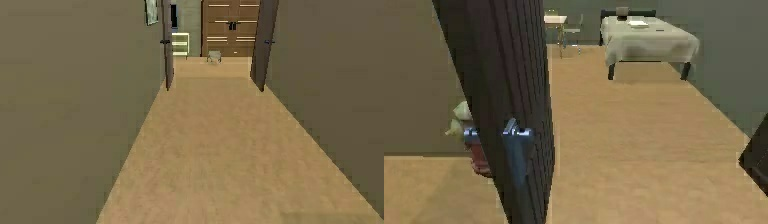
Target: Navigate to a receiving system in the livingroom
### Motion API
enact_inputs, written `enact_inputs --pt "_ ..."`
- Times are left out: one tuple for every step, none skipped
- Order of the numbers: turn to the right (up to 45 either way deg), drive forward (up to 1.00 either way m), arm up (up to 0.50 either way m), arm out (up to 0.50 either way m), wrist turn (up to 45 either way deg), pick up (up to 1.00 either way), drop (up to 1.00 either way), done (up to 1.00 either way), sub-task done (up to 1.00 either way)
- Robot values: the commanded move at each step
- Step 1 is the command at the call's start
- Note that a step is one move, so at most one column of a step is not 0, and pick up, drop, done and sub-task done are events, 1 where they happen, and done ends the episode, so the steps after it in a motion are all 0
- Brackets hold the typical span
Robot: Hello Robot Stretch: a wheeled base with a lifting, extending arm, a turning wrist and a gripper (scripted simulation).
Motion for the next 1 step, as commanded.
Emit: enact_inputs --pt "0.0 1.0 0.0 0.0 0.0 0.0 0.0 0.0 0.0"
